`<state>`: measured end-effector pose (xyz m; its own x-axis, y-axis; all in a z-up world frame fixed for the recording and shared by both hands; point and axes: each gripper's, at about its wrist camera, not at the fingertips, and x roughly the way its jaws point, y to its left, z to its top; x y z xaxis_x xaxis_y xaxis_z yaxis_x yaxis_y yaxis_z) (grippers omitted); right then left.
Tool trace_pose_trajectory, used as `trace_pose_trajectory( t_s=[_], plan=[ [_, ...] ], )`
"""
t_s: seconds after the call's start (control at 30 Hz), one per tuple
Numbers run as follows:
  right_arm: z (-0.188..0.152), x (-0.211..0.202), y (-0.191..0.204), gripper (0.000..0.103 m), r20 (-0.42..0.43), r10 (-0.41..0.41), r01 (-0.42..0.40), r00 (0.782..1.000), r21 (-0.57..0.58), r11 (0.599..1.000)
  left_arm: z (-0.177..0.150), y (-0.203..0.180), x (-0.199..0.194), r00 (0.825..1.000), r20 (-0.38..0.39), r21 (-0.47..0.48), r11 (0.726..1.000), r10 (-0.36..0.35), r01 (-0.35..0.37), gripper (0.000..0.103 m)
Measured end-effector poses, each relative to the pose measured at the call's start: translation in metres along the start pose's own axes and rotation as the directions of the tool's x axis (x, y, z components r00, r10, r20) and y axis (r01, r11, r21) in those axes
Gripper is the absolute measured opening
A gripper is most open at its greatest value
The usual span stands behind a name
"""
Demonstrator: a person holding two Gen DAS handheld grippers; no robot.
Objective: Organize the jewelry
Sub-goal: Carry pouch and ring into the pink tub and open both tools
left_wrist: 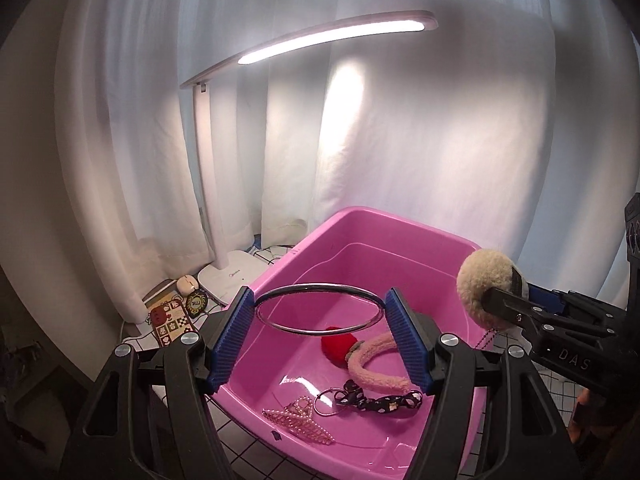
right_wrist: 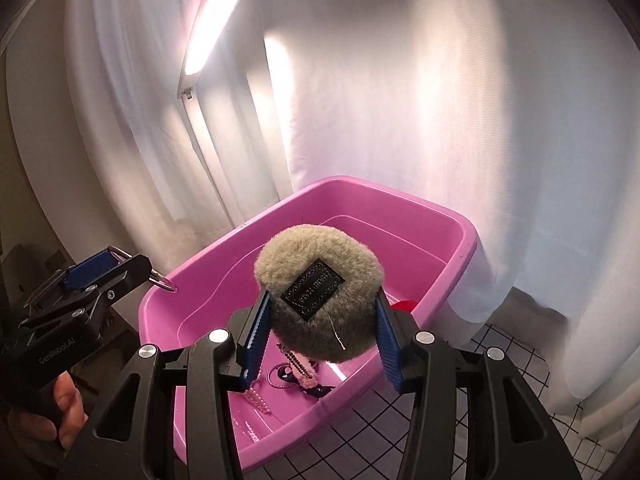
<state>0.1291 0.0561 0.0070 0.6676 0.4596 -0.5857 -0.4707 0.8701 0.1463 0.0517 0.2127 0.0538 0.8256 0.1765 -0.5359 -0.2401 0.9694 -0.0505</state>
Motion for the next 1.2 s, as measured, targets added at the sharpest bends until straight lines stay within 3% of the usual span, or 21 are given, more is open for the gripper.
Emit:
trace_pose_trajectory(
  t_s=[0.23,0.57,0.67,0.8,1.2],
  plan=[
    [0.002,0.046,0.016,0.046,-0.074,-0.022,0.021,0.997,-0.01,1.0,-0.009,0.025,0.037,0.998,-0.062,-0.008,1.0,0.008,-0.008,0.065],
    [-0.002,0.08,0.012,0.048,-0.148,-0.082,0.086,0.986,0.016,0.996,-0.021,0.029,0.07,0.99,-0.137,-0.005,1.0,-0.021,0.021,0.068],
    [-0.001,0.084,0.009,0.056,-0.16,-0.111,0.117,0.981,0.03,0.993,-0.023,0.031,0.077,0.988,-0.154,-0.006,1.0,-0.021,0.02,0.075],
    [0.001,0.087,0.006,0.06,-0.174,-0.138,0.148,0.975,0.041,0.988,-0.024,0.035,0.08,0.987,-0.16,-0.007,1.0,-0.02,0.019,0.083],
    [-0.002,0.081,0.015,0.062,-0.171,-0.167,0.172,0.971,0.018,0.985,-0.027,0.043,0.075,0.985,-0.17,-0.039,0.999,-0.032,0.025,0.083]
  ],
)
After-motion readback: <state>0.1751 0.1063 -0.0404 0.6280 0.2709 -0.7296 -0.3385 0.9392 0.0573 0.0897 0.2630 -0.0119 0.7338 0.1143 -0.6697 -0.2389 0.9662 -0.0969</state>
